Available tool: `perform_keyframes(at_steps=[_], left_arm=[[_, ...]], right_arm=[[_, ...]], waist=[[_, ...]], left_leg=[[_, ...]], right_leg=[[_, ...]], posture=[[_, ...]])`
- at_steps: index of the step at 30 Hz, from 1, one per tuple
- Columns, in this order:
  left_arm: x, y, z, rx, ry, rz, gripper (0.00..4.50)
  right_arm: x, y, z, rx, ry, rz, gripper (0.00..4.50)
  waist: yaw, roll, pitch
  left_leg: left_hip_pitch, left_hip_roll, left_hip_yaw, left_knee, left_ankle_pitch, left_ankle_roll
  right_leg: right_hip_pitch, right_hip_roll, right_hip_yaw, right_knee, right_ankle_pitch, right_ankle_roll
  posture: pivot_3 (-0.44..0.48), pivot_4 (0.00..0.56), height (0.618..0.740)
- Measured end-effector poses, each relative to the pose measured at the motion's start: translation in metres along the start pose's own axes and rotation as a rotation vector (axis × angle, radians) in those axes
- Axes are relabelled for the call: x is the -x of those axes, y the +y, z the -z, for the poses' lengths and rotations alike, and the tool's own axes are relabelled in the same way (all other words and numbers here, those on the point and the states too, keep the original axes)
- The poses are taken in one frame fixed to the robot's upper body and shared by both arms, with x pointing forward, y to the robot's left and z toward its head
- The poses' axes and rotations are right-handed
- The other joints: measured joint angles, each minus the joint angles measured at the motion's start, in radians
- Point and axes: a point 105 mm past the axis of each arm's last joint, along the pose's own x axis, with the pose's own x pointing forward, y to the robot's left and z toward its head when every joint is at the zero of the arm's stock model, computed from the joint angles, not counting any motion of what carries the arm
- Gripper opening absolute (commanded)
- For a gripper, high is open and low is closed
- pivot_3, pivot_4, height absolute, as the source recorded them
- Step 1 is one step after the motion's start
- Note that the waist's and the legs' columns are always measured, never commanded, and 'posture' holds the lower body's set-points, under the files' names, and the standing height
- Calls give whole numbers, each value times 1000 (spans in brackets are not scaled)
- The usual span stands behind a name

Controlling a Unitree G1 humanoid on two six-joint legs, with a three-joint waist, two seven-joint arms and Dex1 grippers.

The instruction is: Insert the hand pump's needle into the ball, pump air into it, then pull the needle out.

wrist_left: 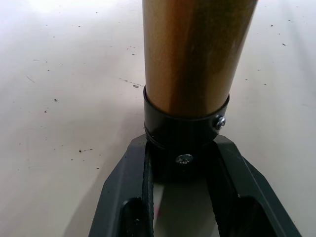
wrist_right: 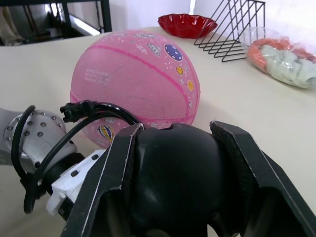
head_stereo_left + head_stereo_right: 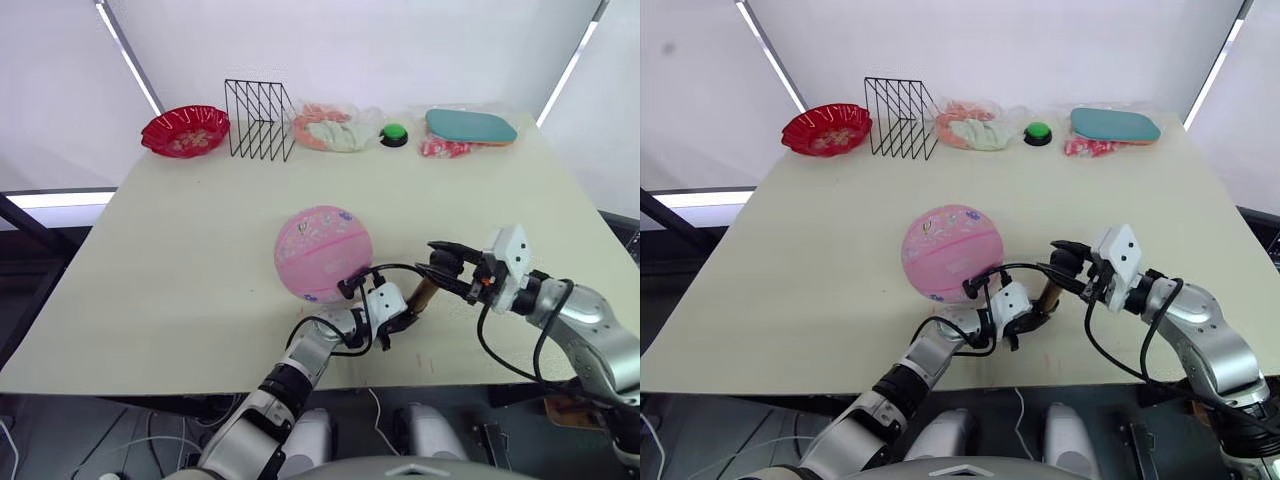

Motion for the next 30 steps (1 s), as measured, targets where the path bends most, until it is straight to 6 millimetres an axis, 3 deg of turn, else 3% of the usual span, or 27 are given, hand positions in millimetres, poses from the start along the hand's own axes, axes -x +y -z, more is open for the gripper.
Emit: perform_keyframes(at_steps=[5,10,14,18,23,26,30], left_arm=[[-2,-2,-7,-13,-26,24,946],[-4,-3,-12,-29,-41,35,946],[-4,-2,-14,-33,-46,35,946],[-6,-1,-18,-44,-62,38,946],[-6,-1,-17,-43,-60,37,946],[-4,0,-14,-38,-52,19,946],[-1,2,-7,-25,-30,0,946]], right_arm=[[13,-10,-40,-26,26,-37,1684],[33,-10,-108,-3,-18,-68,1684],[42,-7,-137,-5,-24,-80,1684],[45,-17,-141,-71,-15,-51,1684],[44,-14,-135,-54,-44,-63,1684],[39,-13,-122,-34,-69,-62,1684],[24,-10,-89,-33,-49,-51,1684]], waist=[[12,5,11],[26,5,16],[26,5,21],[26,6,25],[26,5,24],[21,2,21],[9,-2,13]], left_leg=[[-8,-3,1,2,0,0],[-21,-4,2,7,0,1],[-23,-3,3,9,0,1],[-36,-4,4,14,0,1],[-35,-5,4,15,0,1],[-32,-4,6,15,0,1],[-24,0,5,14,0,1]], right_leg=[[-7,-1,0,-1,2,3],[-17,-1,-1,-1,6,-2],[-17,-1,-2,-1,5,-2],[-29,-1,-2,1,10,-7],[-28,-1,-2,1,10,-7],[-26,0,-2,1,8,-3],[-20,4,-2,2,8,-3]], posture=[[0,150,740],[0,150,740],[0,150,740],[0,150,740],[0,150,740],[0,150,740],[0,150,740]])
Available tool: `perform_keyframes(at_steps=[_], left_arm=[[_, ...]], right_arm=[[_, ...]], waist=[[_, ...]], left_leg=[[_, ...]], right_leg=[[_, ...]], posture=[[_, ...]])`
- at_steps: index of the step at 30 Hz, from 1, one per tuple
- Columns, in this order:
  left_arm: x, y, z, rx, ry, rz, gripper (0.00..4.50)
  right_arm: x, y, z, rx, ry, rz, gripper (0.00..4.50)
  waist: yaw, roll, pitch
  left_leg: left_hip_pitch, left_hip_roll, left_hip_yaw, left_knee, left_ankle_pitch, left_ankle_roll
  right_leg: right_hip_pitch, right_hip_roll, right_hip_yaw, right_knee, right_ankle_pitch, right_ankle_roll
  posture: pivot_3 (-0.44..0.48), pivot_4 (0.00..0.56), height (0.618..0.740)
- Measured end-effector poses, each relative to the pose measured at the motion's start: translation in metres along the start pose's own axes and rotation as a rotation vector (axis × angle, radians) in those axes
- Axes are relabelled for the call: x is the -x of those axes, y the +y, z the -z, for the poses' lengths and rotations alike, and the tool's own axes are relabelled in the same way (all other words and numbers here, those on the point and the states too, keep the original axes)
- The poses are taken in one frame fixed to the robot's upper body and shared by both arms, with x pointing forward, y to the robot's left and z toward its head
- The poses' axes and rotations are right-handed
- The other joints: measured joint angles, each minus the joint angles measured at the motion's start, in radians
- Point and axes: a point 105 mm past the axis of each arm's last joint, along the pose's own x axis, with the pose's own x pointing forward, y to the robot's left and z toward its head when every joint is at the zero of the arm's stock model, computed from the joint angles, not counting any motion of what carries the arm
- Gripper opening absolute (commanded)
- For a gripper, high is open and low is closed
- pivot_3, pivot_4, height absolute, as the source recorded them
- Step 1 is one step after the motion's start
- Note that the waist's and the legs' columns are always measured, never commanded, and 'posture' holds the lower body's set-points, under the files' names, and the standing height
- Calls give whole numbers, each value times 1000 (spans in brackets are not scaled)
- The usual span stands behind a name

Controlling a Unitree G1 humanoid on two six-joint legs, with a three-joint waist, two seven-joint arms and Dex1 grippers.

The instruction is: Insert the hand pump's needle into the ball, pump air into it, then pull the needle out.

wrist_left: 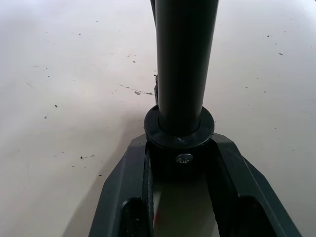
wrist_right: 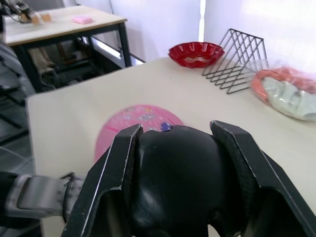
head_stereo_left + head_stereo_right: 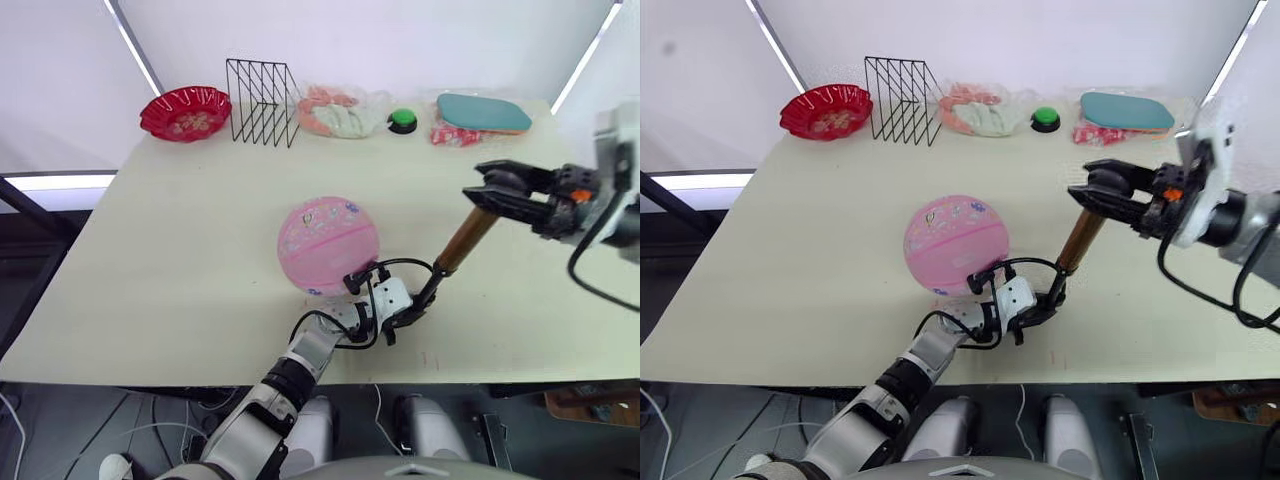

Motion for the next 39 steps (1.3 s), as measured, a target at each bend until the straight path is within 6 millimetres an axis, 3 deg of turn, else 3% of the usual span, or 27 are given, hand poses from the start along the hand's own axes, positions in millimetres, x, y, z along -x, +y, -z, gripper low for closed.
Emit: perform_keyframes(at_steps=[6,10,12,16,23,25,31,33,39], left_arm=[[4,1,8,29,31,-22,946],[5,2,12,38,44,-27,946],[6,1,12,39,44,-28,946],[6,1,11,39,43,-28,946],[3,-1,2,24,14,-7,946],[2,-1,-2,11,-1,6,946],[-2,-3,-5,2,-12,19,946],[-2,-3,-6,-3,-15,21,946],[-4,-5,-8,-8,-24,26,946]], right_arm=[[-25,4,65,-5,12,43,1684],[-38,10,91,13,41,38,1684],[-42,13,102,5,53,39,1684],[-41,14,101,33,55,26,1684],[-20,1,65,-18,84,6,1684],[-11,-1,31,-1,59,-21,1684],[9,5,-34,27,-4,-68,1684],[14,7,-46,28,-14,-74,1684],[17,4,-48,-4,21,-52,1684]], waist=[[-15,-3,-11],[-17,-5,-14],[-17,-4,-14],[-17,0,-16],[-7,10,-3],[-5,12,-2],[6,6,6],[9,5,8],[17,6,10]], left_leg=[[12,4,1,-7,0,0],[25,7,0,-13,0,-1],[25,9,-1,-14,0,-1],[25,9,-2,-14,0,-1],[18,4,-1,-13,0,-1],[8,0,0,-11,0,-1],[4,-3,1,-8,0,0],[3,-3,2,-8,0,0],[-1,-3,2,-6,0,0]], right_leg=[[13,3,1,-1,-1,0],[22,5,3,-1,-4,-4],[21,7,3,-1,-4,-5],[20,8,3,-1,-5,-5],[12,4,3,-2,-2,-2],[3,2,4,-2,-2,-2],[2,-3,4,-3,0,-5],[2,-4,3,-3,-1,-3],[-3,-4,3,-2,-1,-3]], posture=[[0,150,740],[0,150,740],[0,150,740],[0,150,740],[0,150,740],[0,150,740],[0,150,740],[0,150,740],[0,150,740]])
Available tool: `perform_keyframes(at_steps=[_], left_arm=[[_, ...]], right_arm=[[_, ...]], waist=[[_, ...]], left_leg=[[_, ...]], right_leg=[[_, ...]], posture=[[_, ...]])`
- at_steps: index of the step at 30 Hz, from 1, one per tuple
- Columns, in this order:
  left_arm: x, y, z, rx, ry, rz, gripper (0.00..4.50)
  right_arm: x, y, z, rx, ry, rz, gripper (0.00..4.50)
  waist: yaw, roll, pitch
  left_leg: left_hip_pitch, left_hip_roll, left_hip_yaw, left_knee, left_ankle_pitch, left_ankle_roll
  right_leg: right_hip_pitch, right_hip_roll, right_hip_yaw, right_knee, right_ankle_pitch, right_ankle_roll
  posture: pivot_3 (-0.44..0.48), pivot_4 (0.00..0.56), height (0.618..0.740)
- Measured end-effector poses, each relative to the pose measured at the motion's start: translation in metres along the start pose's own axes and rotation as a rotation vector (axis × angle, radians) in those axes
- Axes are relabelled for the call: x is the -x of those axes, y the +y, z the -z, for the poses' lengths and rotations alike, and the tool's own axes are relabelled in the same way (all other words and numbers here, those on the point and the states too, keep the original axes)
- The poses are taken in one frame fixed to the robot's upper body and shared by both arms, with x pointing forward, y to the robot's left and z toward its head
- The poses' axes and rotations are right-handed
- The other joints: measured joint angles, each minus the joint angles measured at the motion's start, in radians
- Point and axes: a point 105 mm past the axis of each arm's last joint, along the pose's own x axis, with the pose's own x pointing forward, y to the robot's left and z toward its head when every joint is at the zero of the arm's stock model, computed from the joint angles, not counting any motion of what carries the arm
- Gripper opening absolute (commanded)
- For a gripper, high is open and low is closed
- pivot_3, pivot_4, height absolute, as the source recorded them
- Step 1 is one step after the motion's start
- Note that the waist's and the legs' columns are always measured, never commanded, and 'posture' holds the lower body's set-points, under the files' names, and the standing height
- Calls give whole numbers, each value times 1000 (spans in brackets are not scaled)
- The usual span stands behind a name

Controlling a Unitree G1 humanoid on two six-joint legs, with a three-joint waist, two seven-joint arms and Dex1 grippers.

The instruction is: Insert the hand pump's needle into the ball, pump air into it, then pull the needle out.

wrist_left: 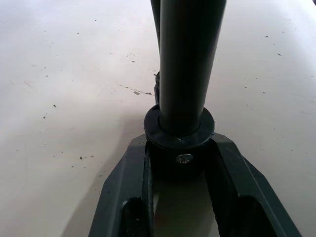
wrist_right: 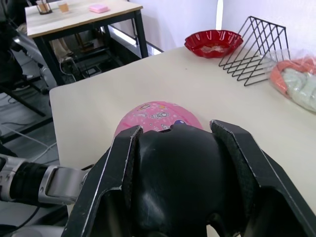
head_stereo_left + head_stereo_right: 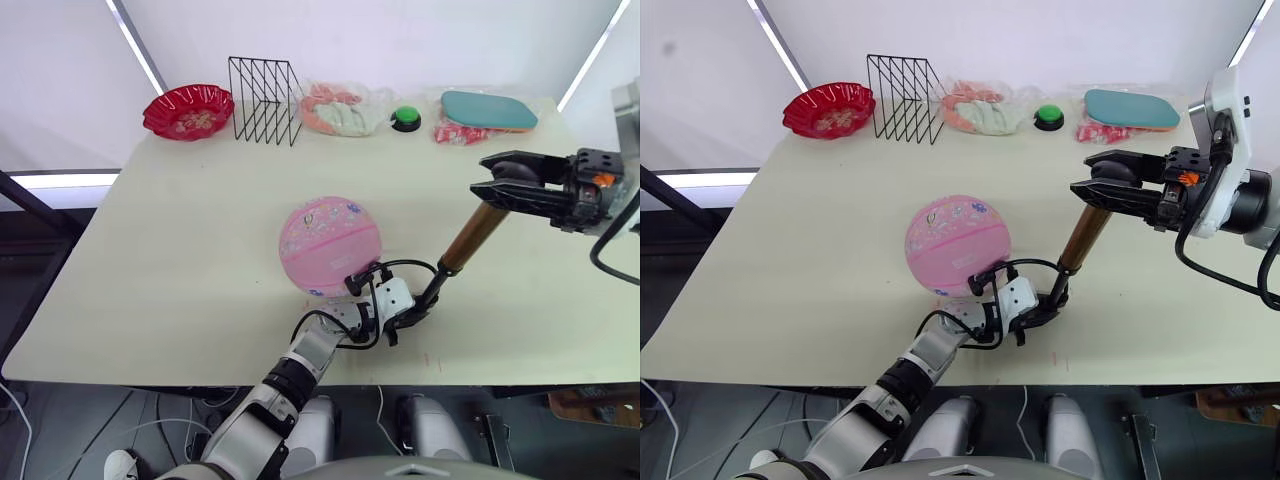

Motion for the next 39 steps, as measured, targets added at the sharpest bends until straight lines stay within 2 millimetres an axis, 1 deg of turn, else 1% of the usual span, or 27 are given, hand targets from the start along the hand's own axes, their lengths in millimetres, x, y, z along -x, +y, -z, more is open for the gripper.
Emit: perform_keyframes(at_steps=[1,4,6,8,9,11,13,15,16,19,20,23,25,29,32,34,35,39], left_arm=[[0,0,0,0,0,0,946],[0,0,1,2,3,-5,946],[1,0,5,11,12,-15,946],[1,0,6,13,17,-20,946],[3,2,9,17,29,-33,946],[4,2,11,20,33,-39,946],[7,2,15,32,47,-45,946],[8,2,19,42,62,-50,946],[8,2,21,47,71,-53,946],[9,3,23,56,78,-63,946],[10,3,24,57,79,-64,946],[10,2,24,62,81,-64,946],[10,2,23,60,77,-64,946],[9,1,19,51,64,-56,946],[7,1,13,47,45,-43,946],[6,1,10,41,32,-34,946],[5,1,6,32,20,-27,946],[2,0,3,21,12,-12,946]], right_arm=[[0,0,1,6,-4,4,1684],[-1,1,6,27,-15,7,1684],[-8,-1,24,-1,-58,17,1684],[-11,-2,34,2,-49,26,1684],[-18,-1,56,13,-22,33,1684],[-22,-2,67,17,-14,40,1684],[-34,-1,95,9,-14,47,1684],[-46,1,118,11,-28,49,1684],[-52,3,129,19,-31,50,1684],[-63,5,156,31,-10,46,1684],[-65,5,157,38,-22,51,1684],[-67,7,157,65,-27,38,1684],[-66,8,154,73,-13,32,1684],[-56,1,139,37,18,44,1684],[-51,-4,126,-5,39,47,1684],[-48,-5,112,-14,40,39,1684],[-42,-6,89,9,34,24,1684],[-28,-1,38,49,-15,-8,1684]], waist=[[0,0,0],[0,-1,-1],[-2,-8,-7],[-4,-7,-8],[-9,-7,-11],[-16,-8,-16],[-24,-12,-25],[-31,-14,-27],[-33,-15,-29],[-37,-13,-33],[-37,-11,-34],[-37,-9,-39],[-37,-6,-39],[-31,-3,-34],[-25,2,-23],[-22,6,-16],[-21,9,-15],[-13,6,-11]], left_leg=[[0,0,0,1,0,0],[0,0,1,2,0,0],[5,1,0,1,0,0],[8,1,2,1,0,0],[9,2,2,1,0,0],[11,3,1,0,0,0],[13,6,0,-1,0,0],[23,7,1,-6,-1,0],[27,9,1,-7,-1,-1],[29,11,-2,-8,-1,-1],[29,12,-3,-8,-1,-1],[30,12,-3,-9,-1,-1],[28,12,-4,-9,-1,-1],[26,9,-4,-9,-1,-1],[23,6,-4,-8,-1,-1],[20,3,-4,-8,-1,-1],[10,1,-4,-5,0,0],[6,-2,-4,-3,0,0]], right_leg=[[0,0,0,0,1,-2],[1,0,0,0,1,-1],[5,1,-1,0,-1,2],[6,1,0,0,-1,2],[7,1,0,1,-1,2],[8,3,0,1,-1,2],[12,5,-1,1,-1,2],[23,6,-1,0,-2,2],[26,6,0,0,-6,1],[26,8,0,1,-6,0],[26,8,0,1,-6,0],[26,9,-1,1,-6,0],[25,10,-1,1,-6,0],[20,8,-1,1,-3,4],[17,5,-1,1,-3,4],[14,3,0,0,-3,4],[5,0,1,1,-2,4],[4,-2,0,0,0,0]], posture=[[0,150,740],[0,150,740],[0,150,740],[0,150,740],[0,150,740],[0,150,740],[0,150,740],[0,150,740],[0,150,740],[0,150,740],[0,150,740],[0,150,740],[0,150,740],[0,150,740],[0,150,740],[0,150,740],[0,150,740],[0,150,740]])
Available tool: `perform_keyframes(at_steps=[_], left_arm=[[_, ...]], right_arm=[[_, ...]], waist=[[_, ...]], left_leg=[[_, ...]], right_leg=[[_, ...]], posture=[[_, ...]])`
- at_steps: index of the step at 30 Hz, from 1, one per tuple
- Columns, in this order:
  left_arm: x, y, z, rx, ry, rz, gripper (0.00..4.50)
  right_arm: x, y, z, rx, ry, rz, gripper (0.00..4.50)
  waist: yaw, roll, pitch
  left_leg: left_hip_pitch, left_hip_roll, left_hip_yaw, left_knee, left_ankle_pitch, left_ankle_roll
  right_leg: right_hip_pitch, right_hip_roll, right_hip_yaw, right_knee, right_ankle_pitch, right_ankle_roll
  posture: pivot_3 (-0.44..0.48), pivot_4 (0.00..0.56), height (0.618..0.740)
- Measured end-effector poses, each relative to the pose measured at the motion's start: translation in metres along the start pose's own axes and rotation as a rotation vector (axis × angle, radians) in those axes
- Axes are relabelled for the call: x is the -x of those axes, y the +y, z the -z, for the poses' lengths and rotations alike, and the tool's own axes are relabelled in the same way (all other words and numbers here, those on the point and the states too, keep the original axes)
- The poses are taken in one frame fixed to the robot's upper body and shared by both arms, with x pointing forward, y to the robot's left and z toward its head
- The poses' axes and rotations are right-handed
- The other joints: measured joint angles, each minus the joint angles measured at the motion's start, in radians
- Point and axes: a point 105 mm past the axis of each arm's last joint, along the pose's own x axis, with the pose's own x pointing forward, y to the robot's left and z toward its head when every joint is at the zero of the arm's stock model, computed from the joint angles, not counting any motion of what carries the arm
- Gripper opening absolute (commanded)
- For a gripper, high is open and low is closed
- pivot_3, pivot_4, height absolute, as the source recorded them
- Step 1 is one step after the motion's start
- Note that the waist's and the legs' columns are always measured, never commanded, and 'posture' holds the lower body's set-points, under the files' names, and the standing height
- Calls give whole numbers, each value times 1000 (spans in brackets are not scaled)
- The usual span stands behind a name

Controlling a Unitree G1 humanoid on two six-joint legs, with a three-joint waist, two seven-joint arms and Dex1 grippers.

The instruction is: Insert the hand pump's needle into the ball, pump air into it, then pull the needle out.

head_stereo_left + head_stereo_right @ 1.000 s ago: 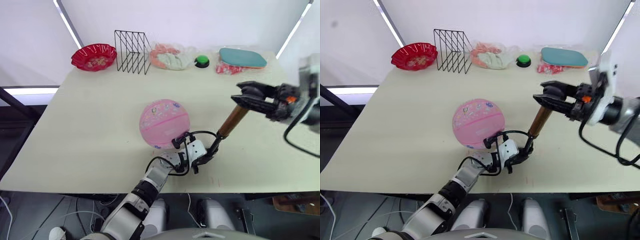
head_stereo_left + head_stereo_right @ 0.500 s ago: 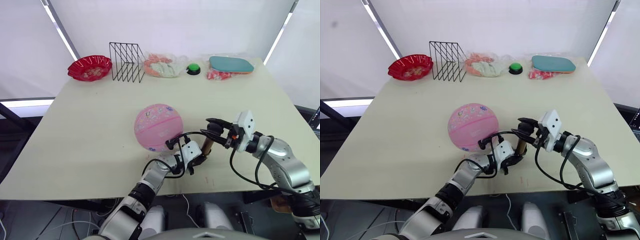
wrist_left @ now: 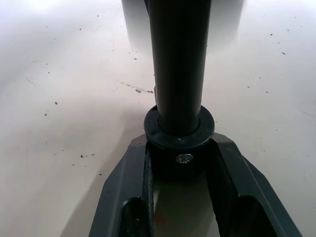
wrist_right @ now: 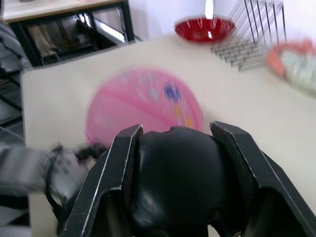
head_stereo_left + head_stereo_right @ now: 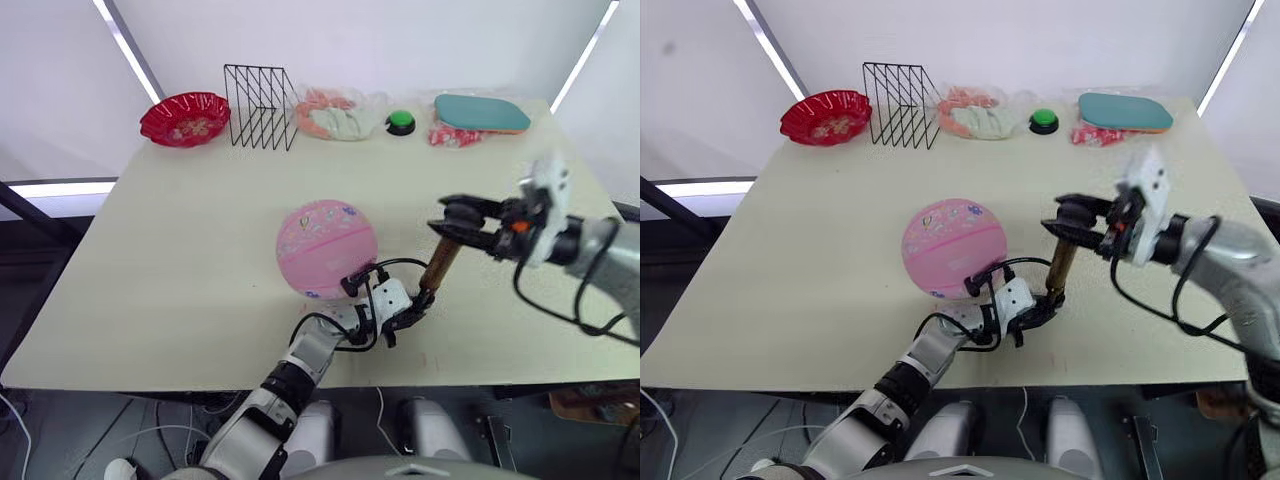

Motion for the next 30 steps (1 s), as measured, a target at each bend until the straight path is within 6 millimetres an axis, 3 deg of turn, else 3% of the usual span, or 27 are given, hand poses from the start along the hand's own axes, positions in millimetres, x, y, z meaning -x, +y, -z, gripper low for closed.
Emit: perform_keyframes(at_steps=[2,6,13,17,20,25,28,30], left_arm=[[-1,0,0,-4,-3,4,946],[-2,0,-1,-11,-7,8,946],[-2,-1,0,-12,-10,9,946],[-2,0,3,-11,4,4,946],[1,1,9,-10,23,-5,946],[3,1,15,4,41,-19,946],[4,0,19,18,51,-23,946],[4,-1,20,21,53,-24,946]], right_arm=[[7,2,-18,15,-19,-3,1684],[15,6,-36,7,-22,1,1684],[13,10,-34,-3,-27,24,1684],[9,8,-7,-43,-88,59,1684],[4,8,29,-48,-57,82,1684],[-14,14,71,6,4,59,1684],[-22,16,109,4,10,61,1684],[-24,19,120,16,20,48,1684]], waist=[[8,-4,3],[13,-7,4],[13,-7,4],[11,-14,-2],[4,-18,-11],[-14,-19,-14],[-15,-21,-25],[-16,-20,-28]], left_leg=[[0,0,0,0,0,0],[-1,1,3,1,0,0],[-2,1,3,2,0,0],[2,2,4,2,0,0],[5,4,5,1,0,0],[19,6,3,-4,-1,0],[21,10,0,-6,-1,-1],[21,9,0,-6,-1,-1]], right_leg=[[0,0,0,0,0,0],[0,0,-2,0,-2,3],[0,0,-2,0,-2,3],[4,1,-2,0,-2,4],[6,2,-2,0,-2,4],[21,2,-3,0,-7,3],[22,3,-4,0,-9,4],[22,4,-4,0,-9,4]], posture=[[0,150,740],[0,150,740],[0,150,740],[0,150,740],[0,150,740],[0,150,740],[0,150,740],[0,150,740]])
